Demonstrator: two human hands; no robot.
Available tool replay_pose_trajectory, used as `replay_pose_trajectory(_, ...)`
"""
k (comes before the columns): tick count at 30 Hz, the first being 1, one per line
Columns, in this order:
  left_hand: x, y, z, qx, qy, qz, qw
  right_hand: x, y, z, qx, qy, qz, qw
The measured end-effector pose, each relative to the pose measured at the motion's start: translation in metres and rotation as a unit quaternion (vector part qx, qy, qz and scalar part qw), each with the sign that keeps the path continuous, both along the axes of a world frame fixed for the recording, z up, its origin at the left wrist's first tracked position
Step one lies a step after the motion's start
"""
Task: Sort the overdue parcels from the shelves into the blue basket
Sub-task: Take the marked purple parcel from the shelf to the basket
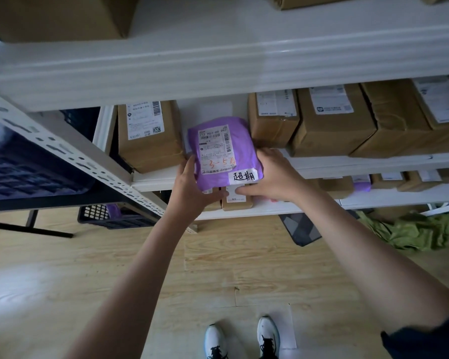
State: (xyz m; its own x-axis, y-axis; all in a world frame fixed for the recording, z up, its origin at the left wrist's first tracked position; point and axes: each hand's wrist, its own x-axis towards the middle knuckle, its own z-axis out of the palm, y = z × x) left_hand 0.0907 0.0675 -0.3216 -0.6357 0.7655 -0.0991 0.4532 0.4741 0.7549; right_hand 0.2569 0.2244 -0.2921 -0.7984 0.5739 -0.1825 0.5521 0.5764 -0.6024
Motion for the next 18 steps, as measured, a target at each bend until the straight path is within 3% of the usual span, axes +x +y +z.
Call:
replay_pose_trajectory(9,-0.004,-0.002,0.004,0.034,-0.009,-0.028,0.999,-0.003,-0.003,0.004,-0.148,0.046,-0.009,0.988)
replay_pose_trajectory(18,-0.001,-0.003,0.009,0.044,-0.008,-0.043,0.998,-0.006,-0.014,0.003,-0.112,0.07,-0.029,0.991)
